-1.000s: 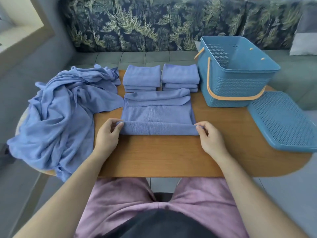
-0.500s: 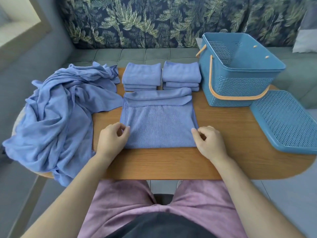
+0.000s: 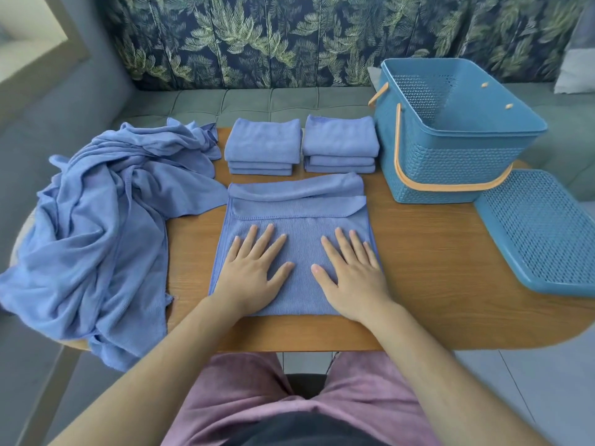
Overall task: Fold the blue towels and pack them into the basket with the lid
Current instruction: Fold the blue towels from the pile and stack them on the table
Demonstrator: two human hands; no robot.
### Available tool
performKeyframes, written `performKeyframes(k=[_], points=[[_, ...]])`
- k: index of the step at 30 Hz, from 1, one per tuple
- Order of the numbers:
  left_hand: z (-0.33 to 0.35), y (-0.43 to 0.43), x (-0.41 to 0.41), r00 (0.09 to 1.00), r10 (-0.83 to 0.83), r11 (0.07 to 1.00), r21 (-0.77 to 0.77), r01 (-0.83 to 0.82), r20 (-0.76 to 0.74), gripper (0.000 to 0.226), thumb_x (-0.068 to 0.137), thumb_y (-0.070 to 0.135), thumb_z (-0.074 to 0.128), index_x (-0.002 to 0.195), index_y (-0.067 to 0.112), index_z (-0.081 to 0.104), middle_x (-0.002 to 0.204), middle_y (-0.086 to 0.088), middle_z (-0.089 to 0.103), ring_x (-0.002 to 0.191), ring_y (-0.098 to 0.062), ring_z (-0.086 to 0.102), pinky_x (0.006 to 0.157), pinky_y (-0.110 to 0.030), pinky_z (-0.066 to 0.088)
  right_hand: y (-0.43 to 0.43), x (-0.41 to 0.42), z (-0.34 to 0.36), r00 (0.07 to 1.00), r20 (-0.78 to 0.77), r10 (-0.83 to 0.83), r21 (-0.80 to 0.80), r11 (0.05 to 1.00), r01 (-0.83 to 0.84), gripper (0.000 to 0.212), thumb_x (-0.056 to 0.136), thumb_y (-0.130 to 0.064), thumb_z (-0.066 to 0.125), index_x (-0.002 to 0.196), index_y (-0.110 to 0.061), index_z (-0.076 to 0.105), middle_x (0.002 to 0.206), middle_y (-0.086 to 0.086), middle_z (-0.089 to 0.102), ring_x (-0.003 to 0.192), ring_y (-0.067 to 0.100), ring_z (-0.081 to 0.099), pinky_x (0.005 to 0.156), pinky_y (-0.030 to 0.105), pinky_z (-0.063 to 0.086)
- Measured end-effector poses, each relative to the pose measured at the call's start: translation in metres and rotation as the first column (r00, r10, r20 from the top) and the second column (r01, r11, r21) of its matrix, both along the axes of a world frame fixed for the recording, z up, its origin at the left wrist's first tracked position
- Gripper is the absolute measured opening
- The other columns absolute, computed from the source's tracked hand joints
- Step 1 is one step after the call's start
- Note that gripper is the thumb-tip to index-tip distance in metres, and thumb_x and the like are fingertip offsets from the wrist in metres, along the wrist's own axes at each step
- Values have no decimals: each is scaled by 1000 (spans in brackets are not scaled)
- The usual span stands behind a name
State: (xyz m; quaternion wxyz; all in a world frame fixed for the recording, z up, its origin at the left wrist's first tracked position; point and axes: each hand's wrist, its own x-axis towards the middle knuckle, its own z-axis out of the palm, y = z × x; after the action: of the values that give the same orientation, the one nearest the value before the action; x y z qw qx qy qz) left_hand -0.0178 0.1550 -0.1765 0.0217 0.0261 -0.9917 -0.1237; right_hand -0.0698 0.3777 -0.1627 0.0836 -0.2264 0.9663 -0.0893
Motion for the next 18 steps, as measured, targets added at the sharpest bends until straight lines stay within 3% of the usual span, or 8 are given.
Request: performKeyframes(k=[2,4,6,8,11,13,18], points=[[-3,9,25,999,0,1000,-3,0,-35,72,93,72,18,157,39,26,166,11,14,155,-20,5,125,-44,3,7,25,1,1000,-25,4,-12,1000,-4,73,99,-69,17,162,-33,9,170,-1,-4,156,21,-10,126,43,-2],[-4,17,46,997,3,1000,0,-3,-82,69,94,69,26,154,36,36,164,8,25,153,-23,18,123,-47,15,12,40,5,995,-96,-20,-48,999,15,73,95,-69,21,157,-33,30,168,1,19,154,25,13,122,43,16],[0,20,51,994,3,1000,-21,-5,-111,64,94,67,33,147,34,47,157,6,39,145,-25,34,115,-46,31,14,38,9,984,-176,-37,-93,995,21,65,95,-65,29,146,-30,49,157,0,40,142,25,35,112,44,33],[9,16,38,990,27,999,-25,-30,-142,56,93,64,37,136,34,55,141,8,49,128,-22,46,103,-41,38,12,22,14,975,-220,-35,-144,990,2,53,94,-51,39,136,-26,59,146,-2,50,132,25,44,104,45,42],[20,0,2,977,42,997,-53,-54,-210,47,89,56,48,128,30,57,130,7,54,117,-23,51,93,-40,40,10,-21,19,971,-238,13,-142,989,-48,53,80,-26,53,132,-23,62,142,-1,53,130,26,45,103,45,40],[23,-16,-19,984,35,998,-52,-44,-174,46,88,52,49,127,30,57,125,8,56,116,-23,53,92,-40,41,12,-51,22,967,-248,49,-137,987,-85,54,75,-16,60,129,-23,63,136,-3,57,129,25,46,104,44,37],[26,-55,-36,989,-77,996,-53,71,-126,45,88,58,45,119,29,62,117,12,61,113,-16,57,90,-33,39,32,-103,19,966,-248,69,-182,976,-116,27,90,-19,58,113,-27,69,114,-12,67,113,18,56,94,37,37]])
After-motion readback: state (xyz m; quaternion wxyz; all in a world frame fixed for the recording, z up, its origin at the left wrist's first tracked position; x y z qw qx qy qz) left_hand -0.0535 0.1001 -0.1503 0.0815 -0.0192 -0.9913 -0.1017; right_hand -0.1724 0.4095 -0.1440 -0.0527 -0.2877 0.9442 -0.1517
